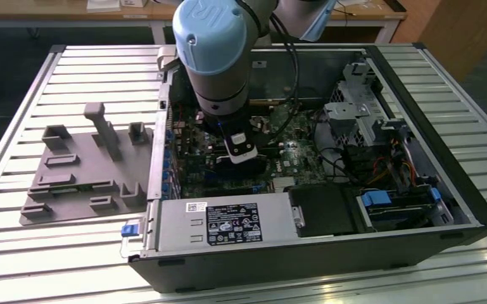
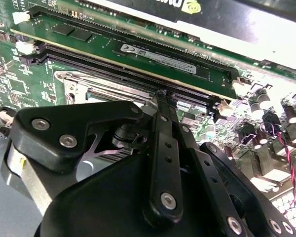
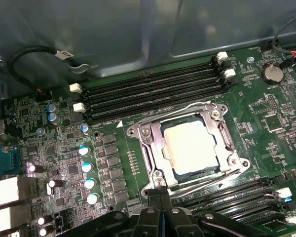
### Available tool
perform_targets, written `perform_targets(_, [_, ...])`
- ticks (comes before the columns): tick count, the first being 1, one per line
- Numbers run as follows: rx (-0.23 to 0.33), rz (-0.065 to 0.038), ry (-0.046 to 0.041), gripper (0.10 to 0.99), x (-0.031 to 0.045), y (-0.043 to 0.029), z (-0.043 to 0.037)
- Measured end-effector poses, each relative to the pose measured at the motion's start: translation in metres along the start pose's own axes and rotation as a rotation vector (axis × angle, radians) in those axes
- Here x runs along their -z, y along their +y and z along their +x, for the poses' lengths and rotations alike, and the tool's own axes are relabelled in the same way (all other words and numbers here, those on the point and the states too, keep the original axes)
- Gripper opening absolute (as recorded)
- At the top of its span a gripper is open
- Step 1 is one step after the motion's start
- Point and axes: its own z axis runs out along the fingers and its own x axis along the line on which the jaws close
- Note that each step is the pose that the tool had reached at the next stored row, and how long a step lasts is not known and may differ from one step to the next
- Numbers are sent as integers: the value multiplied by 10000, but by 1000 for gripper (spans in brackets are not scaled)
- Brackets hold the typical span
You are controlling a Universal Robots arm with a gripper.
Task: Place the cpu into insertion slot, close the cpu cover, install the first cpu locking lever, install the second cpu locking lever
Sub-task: 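Install the second cpu locking lever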
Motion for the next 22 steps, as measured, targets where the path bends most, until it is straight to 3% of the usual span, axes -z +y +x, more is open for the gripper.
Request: perform_targets(22, [-5, -35, 11, 102, -46, 10, 12])
